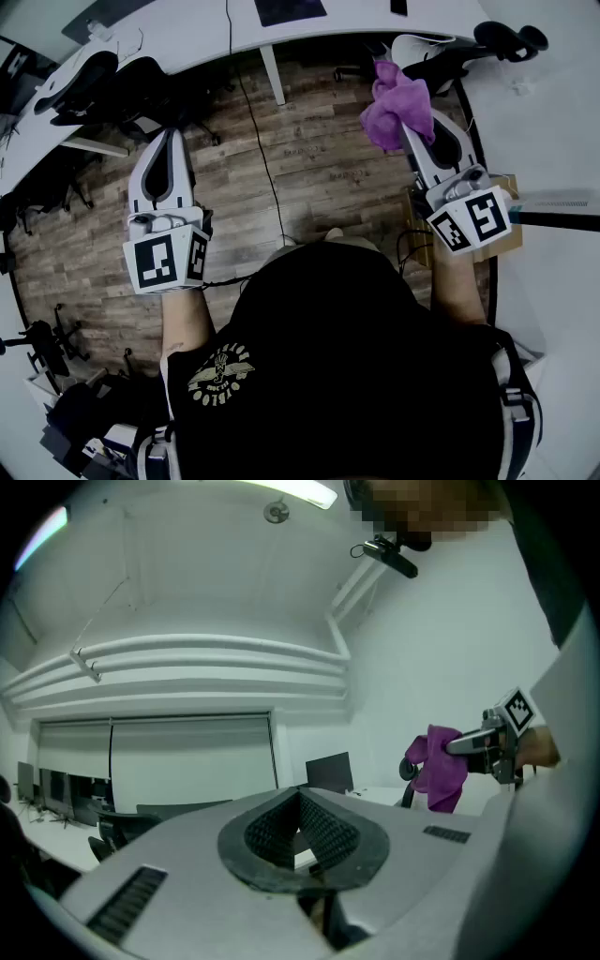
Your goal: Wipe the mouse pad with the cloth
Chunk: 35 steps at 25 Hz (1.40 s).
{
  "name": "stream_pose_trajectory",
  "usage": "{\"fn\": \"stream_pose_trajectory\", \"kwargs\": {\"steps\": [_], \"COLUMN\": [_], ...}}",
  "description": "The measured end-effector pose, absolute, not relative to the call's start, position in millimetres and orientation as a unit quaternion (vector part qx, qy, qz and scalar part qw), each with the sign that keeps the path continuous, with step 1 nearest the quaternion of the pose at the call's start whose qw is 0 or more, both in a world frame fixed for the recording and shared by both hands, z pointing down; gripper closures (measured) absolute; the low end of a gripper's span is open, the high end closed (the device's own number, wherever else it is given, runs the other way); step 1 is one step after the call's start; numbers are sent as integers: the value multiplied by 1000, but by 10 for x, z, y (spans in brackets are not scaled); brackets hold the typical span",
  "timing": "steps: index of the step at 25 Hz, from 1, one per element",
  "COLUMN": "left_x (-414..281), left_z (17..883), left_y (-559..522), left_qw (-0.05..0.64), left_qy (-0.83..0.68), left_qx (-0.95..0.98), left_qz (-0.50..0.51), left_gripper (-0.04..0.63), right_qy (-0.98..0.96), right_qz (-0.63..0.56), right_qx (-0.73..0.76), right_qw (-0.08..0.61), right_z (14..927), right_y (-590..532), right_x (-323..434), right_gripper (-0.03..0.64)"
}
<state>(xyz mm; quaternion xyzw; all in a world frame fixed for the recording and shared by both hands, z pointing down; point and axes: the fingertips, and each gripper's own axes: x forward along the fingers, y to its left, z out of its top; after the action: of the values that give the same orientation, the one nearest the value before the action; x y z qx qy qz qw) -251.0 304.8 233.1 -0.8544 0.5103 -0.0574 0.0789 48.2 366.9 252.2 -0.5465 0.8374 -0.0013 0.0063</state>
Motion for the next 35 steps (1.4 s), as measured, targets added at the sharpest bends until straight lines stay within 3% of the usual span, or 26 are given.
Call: {"fn": "stream_pose_trajectory", "kwargs": {"steps": [14, 35], "left_x": [-1779, -1522], "left_z": [2332, 2578], "left_y": [3325, 2851], "left_qw": [93, 76], "left_qy": [541, 524], "left_qx": [-833, -847], "left_qz": [-68, -51], "left_gripper": [594, 594], "right_qy": [836, 828], "right_qz": [-51, -42], "right_qx": [-545, -558], "right_qw": [27, 20], "right_z": [2861, 2870], "right_y": [3812, 3460], "right_x": [1559, 1716], "right_gripper": [528, 528]}}
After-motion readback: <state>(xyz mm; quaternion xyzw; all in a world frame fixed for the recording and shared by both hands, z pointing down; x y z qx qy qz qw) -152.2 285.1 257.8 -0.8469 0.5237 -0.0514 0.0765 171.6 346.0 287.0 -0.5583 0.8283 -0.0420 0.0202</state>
